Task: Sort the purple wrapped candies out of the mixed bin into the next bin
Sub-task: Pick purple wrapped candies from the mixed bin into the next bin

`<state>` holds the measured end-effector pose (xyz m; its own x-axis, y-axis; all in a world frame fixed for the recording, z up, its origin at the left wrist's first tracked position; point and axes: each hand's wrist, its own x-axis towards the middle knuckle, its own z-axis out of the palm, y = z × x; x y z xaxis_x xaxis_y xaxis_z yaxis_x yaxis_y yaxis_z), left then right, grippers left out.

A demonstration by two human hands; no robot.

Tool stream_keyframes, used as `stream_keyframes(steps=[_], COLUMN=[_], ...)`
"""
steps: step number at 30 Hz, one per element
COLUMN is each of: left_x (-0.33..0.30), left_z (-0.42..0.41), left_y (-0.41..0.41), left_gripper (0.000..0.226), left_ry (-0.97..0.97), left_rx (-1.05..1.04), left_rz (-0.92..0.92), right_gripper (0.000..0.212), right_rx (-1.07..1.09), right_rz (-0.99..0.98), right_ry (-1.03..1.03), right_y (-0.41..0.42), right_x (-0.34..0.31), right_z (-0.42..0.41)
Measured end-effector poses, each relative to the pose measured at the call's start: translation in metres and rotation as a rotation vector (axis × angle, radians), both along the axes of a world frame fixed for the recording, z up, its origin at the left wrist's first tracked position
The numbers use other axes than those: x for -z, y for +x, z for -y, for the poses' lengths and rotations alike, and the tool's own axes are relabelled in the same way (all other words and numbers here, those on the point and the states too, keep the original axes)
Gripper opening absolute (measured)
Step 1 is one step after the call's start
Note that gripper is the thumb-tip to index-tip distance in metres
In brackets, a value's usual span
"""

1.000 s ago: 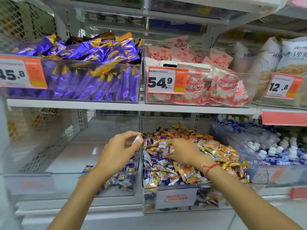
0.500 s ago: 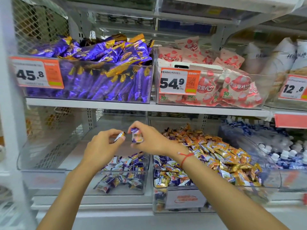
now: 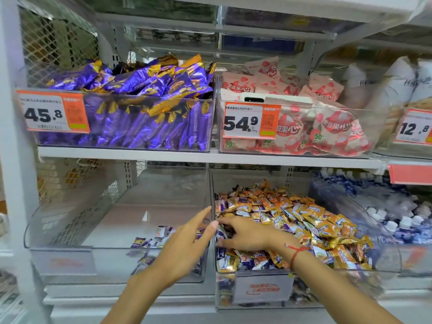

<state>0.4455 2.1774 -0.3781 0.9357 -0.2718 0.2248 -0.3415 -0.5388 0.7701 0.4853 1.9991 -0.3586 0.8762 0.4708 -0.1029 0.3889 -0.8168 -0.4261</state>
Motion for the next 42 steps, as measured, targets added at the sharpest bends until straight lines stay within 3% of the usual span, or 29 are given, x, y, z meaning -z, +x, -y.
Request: stream_keyframes(steps=[2, 4, 8, 10, 14, 18, 22, 26, 30, 35, 37, 42], left_x=[0.006, 0.008, 0.006, 0.006, 0.005, 0.002, -0.002, -0.01, -0.017, -0.023, -0.025, -0.017], left_z=[0.003, 0.004, 0.005, 0.007, 0.009, 0.01, 0.012, 0.015, 0.015, -0.004, -0.012, -0.02], left_y=[-0.001, -0.003, -0.007, -0.007, -0.004, -0.002, -0.004, -0.004, 0.003, 0.015, 0.016, 0.016], left_gripper=[0.07, 0.071, 0.072, 0.062, 0.052, 0.051, 0.048, 0.045, 0.044, 0.018, 0.019, 0.023], left_ry=[-0.061, -0.068, -0.048, -0.055, -0.045, -0.038, -0.012, 0.062, 0.07, -0.182, -0.154, -0.001], left_rx=[-0.01, -0.029, -0.049, -0.068, -0.13, -0.147, -0.174, -0.218, -0.193, -0.162, -0.167, -0.174], left_rz=[-0.023, -0.017, 0.0, 0.011, 0.024, 0.024, 0.028, 0.063, 0.024, -0.129, -0.174, -0.139], right_gripper=[0.084, 0.089, 0.03, 0.028, 0.034, 0.018, 0.013, 0.016, 0.023, 0.02, 0.022, 0.032], right_rx=[0.002, 0.051, 0.159, 0.146, 0.005, 0.046, 0.131, 0.403, 0.357, 0.189, 0.103, -0.02], right_rz=[-0.033, -0.081, -0.073, 0.038, 0.147, 0.139, 0.128, 0.004, -0.13, 0.053, 0.158, 0.181], right_ry=[-0.024, -0.129, -0.19, -0.201, -0.077, 0.102, 0.422, 0.842, 1.079, 0.905, 0.764, 0.407], right_y=[0.008, 0.013, 0.047, 0.047, 0.017, 0.015, 0.007, -0.001, -0.009, -0.005, 0.003, 0.018], right_x=[-0.001, -0.007, 0.028, 0.035, -0.011, -0.012, -0.02, -0.028, -0.04, -0.051, -0.049, -0.039], right_z=[-0.008, -0.019, -0.008, 0.0, -0.007, 0.011, 0.029, 0.046, 0.044, -0.012, -0.042, -0.058])
